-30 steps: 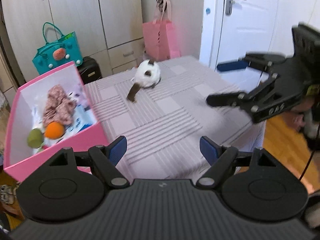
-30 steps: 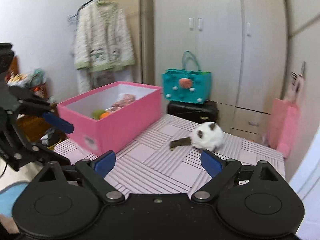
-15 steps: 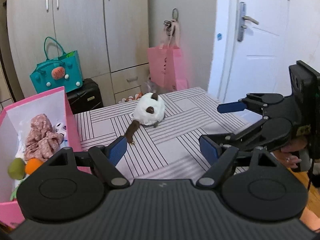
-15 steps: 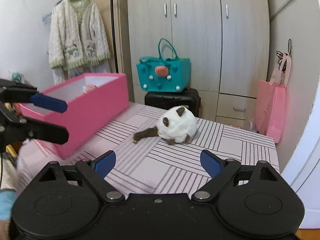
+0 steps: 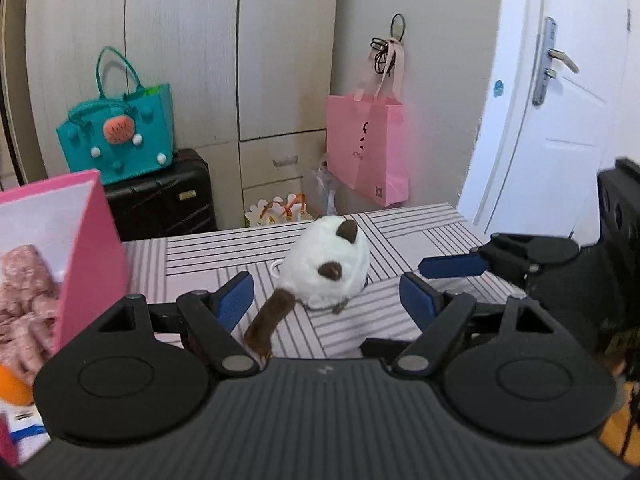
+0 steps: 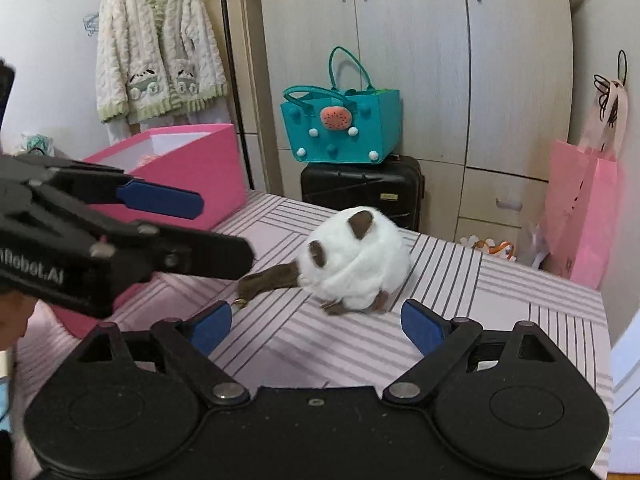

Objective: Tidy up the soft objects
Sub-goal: 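Grasp the white cat plush with the left tool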

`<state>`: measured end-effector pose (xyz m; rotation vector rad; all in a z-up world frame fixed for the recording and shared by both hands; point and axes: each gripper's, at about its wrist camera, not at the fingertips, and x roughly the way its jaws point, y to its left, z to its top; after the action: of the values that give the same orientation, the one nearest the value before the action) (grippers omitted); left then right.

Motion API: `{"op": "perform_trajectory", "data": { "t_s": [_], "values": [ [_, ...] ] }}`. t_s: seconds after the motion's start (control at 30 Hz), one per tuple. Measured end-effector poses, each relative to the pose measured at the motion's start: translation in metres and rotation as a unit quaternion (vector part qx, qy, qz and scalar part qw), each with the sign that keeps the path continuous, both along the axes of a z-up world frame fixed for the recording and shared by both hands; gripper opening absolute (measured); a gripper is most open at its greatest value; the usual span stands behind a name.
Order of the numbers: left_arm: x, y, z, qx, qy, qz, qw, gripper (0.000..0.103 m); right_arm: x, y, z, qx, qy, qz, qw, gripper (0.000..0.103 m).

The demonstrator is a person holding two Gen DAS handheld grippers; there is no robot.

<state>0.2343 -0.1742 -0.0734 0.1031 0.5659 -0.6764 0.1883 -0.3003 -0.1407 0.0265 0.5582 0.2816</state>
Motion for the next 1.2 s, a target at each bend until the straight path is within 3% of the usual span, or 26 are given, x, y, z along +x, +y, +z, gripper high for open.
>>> {"op": "perform_trajectory", "data": {
  "t_s": [0.2, 0.3, 0.43, 0.6, 0.73, 1.03, 1.2],
  "values": [
    [0.036, -0.017, -0.014, 0.004, 0.044, 0.004, 0.9990, 0.079, 0.035, -0.005, -0.013, 0.002, 0.010, -0.001, 1.000, 0.094],
    [0.041, -0.030, -0.023, 0.036, 0.030, 0.026, 0.9986, 0.078, 0.054, -0.010, -0.019, 0.020, 0.032, 0.001, 0.999, 0.094],
    [0.054, -0.032, -0.026, 0.012, 0.061, 0.017, 0.9979, 0.078, 0.070, -0.011, -0.031, 0.037, 0.056, -0.003, 0.998, 0.094],
    [0.064, -0.034, -0.029, -0.005, 0.071, 0.025, 0.9971, 0.076, 0.072, -0.012, -0.033, 0.040, 0.043, 0.009, 0.998, 0.094],
    [0.076, -0.033, -0.033, -0.030, 0.099, 0.028, 0.9942, 0.061, 0.075, -0.010, -0.031, 0.030, 0.036, 0.016, 0.999, 0.082],
    [0.064, -0.038, -0.033, -0.008, 0.066, 0.012, 0.9977, 0.053, 0.070, -0.009, -0.027, 0.027, 0.040, 0.002, 0.999, 0.072],
    [0.054, -0.032, -0.028, -0.017, 0.074, 0.006, 0.9971, 0.053, 0.058, -0.006, -0.023, 0.024, 0.036, -0.001, 0.999, 0.072]
  ]
}}
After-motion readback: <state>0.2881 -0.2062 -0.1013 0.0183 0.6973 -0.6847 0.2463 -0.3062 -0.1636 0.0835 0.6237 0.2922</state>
